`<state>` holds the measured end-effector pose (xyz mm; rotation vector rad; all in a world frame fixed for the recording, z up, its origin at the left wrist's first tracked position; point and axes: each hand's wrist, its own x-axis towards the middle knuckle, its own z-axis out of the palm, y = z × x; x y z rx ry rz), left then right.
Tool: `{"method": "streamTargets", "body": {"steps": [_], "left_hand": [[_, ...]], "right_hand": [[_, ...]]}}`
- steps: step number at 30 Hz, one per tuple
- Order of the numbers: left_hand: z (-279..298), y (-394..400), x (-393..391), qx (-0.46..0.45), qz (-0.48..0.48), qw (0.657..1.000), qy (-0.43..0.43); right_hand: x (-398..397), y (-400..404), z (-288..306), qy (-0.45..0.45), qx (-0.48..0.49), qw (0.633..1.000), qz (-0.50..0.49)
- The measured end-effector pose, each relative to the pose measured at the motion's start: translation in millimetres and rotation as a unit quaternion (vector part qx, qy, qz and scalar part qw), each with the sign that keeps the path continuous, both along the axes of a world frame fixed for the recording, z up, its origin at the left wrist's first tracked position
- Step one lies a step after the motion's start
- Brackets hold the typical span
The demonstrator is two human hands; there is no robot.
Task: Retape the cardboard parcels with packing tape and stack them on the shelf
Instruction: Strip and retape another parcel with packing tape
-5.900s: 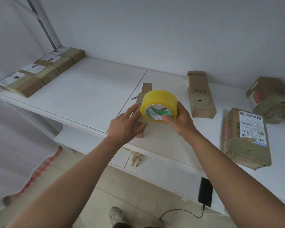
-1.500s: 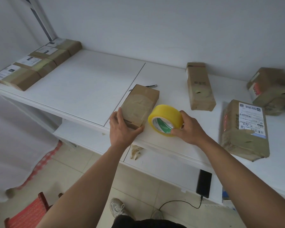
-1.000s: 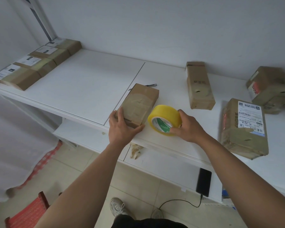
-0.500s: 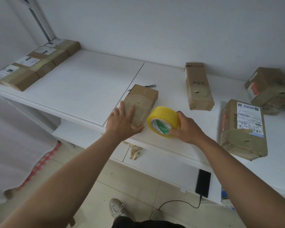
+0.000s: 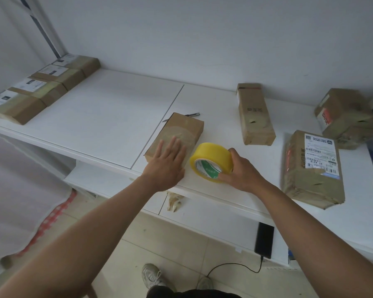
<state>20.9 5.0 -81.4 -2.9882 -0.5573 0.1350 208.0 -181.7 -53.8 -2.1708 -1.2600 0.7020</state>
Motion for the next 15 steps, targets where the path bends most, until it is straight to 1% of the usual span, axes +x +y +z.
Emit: {"method": "streamTargets", "body": {"steps": [1,3,7,11,15], "left_hand": [[-1.7,3.0,-0.4,-0.003,-0.016,1.000,-0.004],[-1.6,11.5,-0.8,-0.037,-0.041,0.998,-0.015],[7.1,21.4,10.9,-0.085,-0.042,0.995,-0.023],[-2.3,21.0,19.8,-0.075,-0.044,0.995,-0.052],[-5.0,25.7,19.9,-0.062,-0.056,0.996,-0.008]], "right_hand": [[-0.5,-0.9,-1.0,0.005,0.002,1.000,-0.002],[-1.6,-2.8,-3.8,0.014,0.008,1.000,-0.005],[-4.3,-6.8,-11.8,0.048,0.034,0.998,-0.021],[-8.6,-13.1,-21.8,0.094,0.079,0.990,-0.074],[-13.4,-12.1,-31.6,0.104,0.085,0.986,-0.099]]}}
